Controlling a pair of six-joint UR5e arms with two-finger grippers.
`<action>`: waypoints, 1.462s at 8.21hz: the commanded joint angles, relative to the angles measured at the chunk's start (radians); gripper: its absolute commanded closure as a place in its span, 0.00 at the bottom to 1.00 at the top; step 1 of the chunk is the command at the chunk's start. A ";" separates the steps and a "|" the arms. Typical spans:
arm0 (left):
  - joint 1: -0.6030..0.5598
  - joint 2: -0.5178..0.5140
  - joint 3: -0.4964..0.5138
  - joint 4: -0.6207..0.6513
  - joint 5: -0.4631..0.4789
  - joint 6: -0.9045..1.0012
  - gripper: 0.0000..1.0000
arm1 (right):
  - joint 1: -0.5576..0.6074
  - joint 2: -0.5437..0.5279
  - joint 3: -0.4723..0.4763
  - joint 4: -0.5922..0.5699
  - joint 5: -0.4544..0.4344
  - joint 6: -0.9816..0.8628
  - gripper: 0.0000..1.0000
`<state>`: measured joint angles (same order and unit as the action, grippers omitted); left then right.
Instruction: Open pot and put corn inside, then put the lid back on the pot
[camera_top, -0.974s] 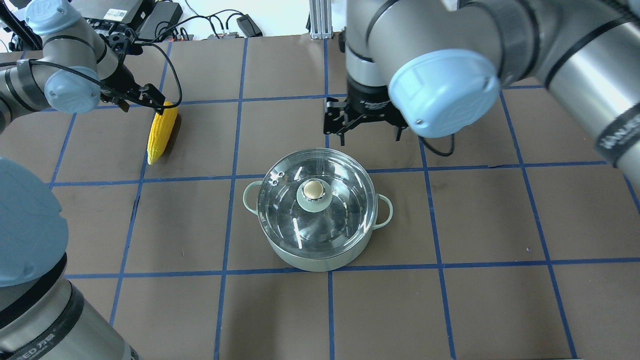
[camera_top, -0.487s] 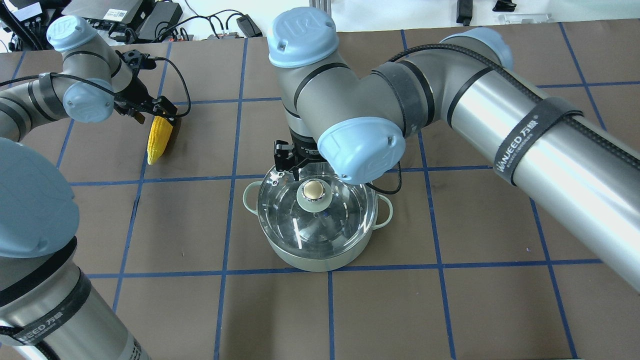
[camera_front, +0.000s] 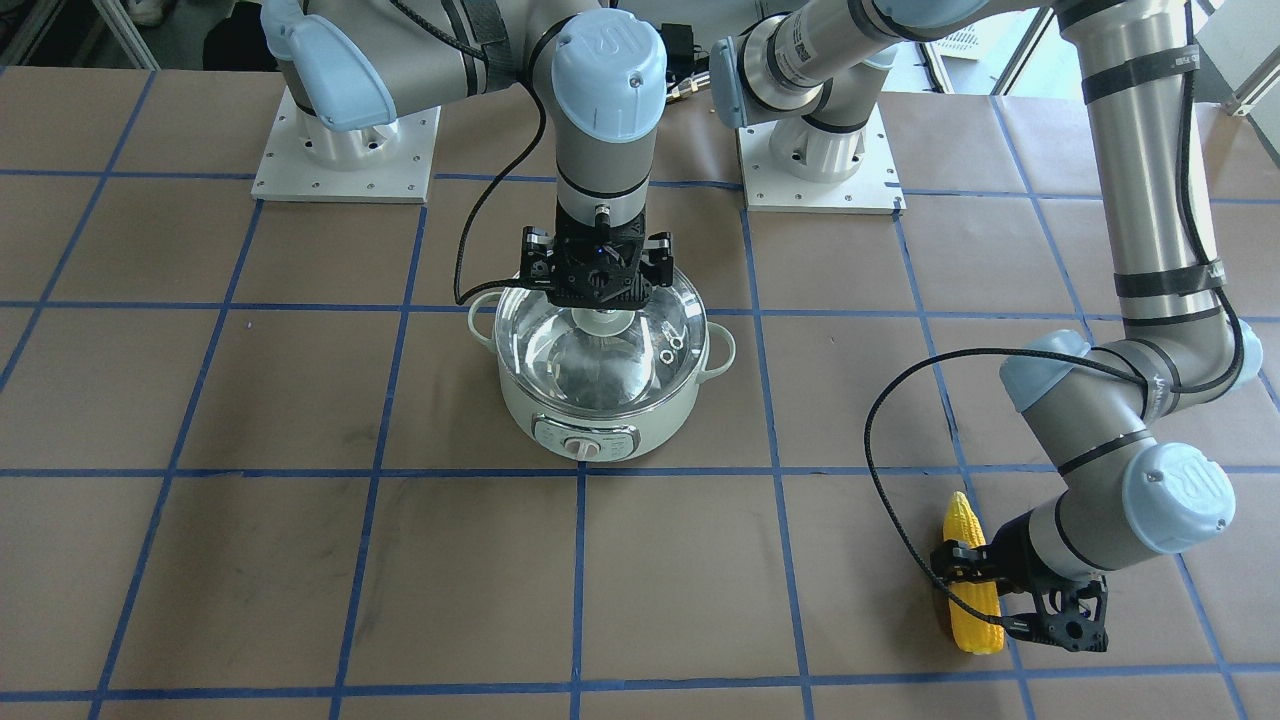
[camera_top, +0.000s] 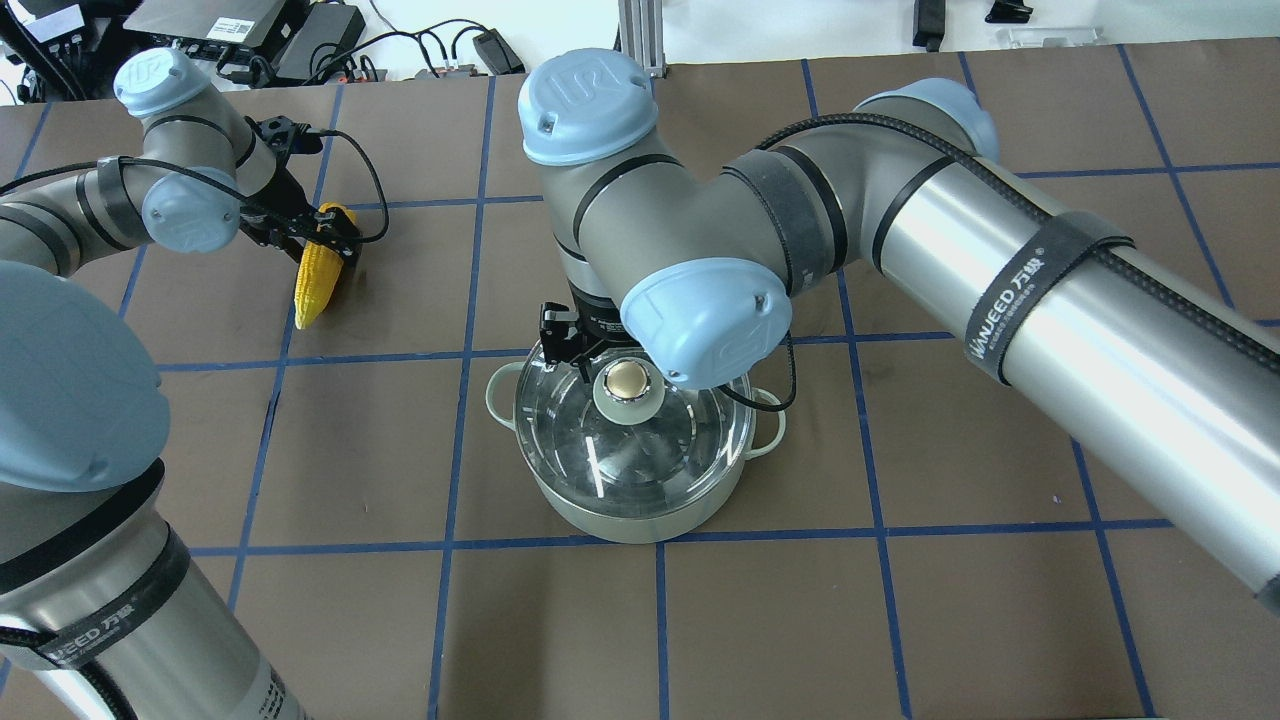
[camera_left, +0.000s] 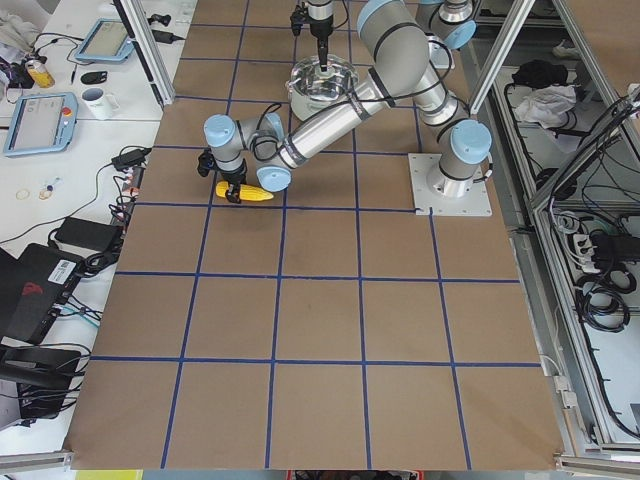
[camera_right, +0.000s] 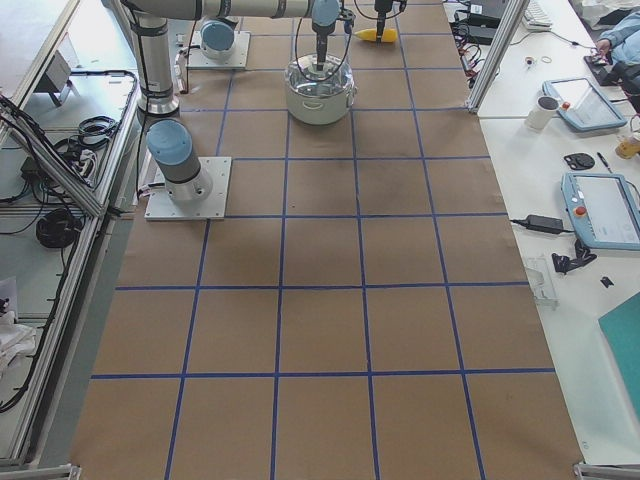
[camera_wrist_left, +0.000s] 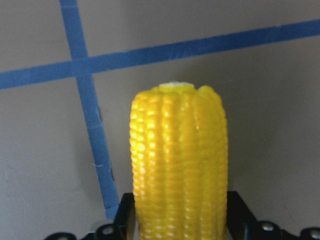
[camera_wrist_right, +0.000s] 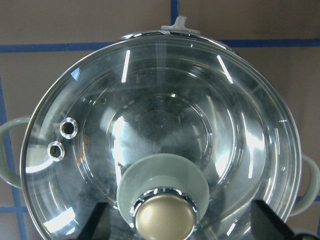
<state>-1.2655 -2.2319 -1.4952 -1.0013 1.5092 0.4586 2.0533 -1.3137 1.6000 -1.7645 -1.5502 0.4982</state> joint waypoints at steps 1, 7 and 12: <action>0.000 0.005 0.004 -0.010 0.003 -0.024 1.00 | 0.001 0.001 0.029 -0.004 0.038 0.011 0.01; -0.053 0.133 0.009 -0.158 0.005 -0.161 1.00 | 0.001 0.001 0.024 -0.041 0.033 -0.004 0.71; -0.184 0.287 0.004 -0.289 0.046 -0.346 1.00 | -0.007 -0.050 0.003 -0.038 -0.016 0.013 0.78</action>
<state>-1.4024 -2.0007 -1.4893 -1.2404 1.5521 0.1654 2.0510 -1.3263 1.6164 -1.8047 -1.5307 0.5019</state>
